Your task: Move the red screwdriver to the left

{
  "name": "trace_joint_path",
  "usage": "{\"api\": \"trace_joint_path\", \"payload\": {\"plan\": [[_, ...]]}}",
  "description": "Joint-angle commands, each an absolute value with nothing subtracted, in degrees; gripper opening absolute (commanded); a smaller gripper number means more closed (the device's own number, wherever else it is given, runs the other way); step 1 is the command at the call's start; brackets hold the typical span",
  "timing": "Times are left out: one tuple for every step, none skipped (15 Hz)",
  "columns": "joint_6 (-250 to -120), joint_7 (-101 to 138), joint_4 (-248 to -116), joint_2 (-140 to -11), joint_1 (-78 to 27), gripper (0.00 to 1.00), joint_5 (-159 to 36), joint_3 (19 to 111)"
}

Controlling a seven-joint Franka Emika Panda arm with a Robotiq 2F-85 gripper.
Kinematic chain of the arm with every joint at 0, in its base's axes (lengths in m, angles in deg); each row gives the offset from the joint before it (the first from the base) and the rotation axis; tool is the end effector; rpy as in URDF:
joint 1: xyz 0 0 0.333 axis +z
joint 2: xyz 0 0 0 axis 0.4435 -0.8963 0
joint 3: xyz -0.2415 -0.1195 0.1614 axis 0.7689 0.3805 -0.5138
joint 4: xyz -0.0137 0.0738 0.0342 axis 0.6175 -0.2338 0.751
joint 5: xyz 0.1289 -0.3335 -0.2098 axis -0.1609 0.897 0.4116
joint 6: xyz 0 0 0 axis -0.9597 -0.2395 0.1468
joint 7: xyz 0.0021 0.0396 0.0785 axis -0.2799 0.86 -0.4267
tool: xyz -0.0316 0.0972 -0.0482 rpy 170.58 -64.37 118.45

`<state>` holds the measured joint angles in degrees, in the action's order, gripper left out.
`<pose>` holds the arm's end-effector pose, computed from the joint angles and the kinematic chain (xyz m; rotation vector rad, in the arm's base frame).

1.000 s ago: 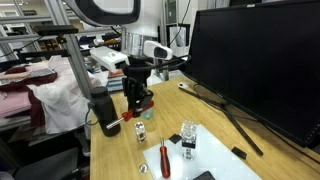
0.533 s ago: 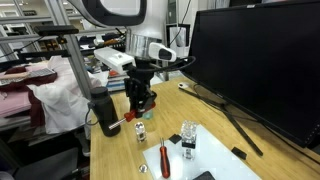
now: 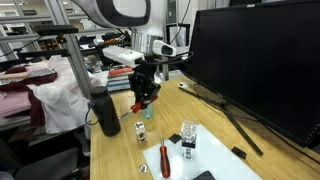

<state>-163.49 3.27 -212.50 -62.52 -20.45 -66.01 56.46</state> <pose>0.5286 0.0995 0.3380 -3.0487 -0.5504 0.3512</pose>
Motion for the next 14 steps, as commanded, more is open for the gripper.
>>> {"api": "trace_joint_path", "payload": {"plan": [[-163.46,-0.1,-204.9,-69.45,-20.02,0.08,-63.9,55.24],[-164.09,-1.76,-202.82,-71.82,-20.07,0.08,-63.82,54.96],[-164.56,-3.04,-201.03,-73.67,-20.05,0.08,-63.44,54.7],[-164.89,-4.91,-198.85,-76.03,-20.18,0.08,-62.81,54.66],[-164.95,-7.15,-196.72,-78.21,-20.41,0.08,-62.35,54.57],[-164.54,-10.9,-194.4,-80.5,-20.92,0.08,-62.74,54.1],[-163.81,-14.16,-192.25,-82.55,-21.26,0.08,-62.72,53.7],[-163.0,-17.48,-189.95,-84.71,-21.65,0.08,-63.15,53.23],[-162.31,-20.43,-187.91,-86.8,-21.93,0.08,-63.11,52.84],[-161.58,-22.58,-185.89,-88.73,-22.18,0.08,-63.1,52.51],[-161.9,-23.86,-184.1,-90.82,-22.2,0.08,-62.79,52.44],[-160.92,-24.55,-182.22,-92.55,-22.11,0.08,-62.57,52.5],[-160.59,-25.42,-180.68,-94.23,-22.12,0.08,-62.5,52.5],[-159.81,-25.68,-179.14,-95.84,-21.95,0.08,-62.19,52.71]]}}
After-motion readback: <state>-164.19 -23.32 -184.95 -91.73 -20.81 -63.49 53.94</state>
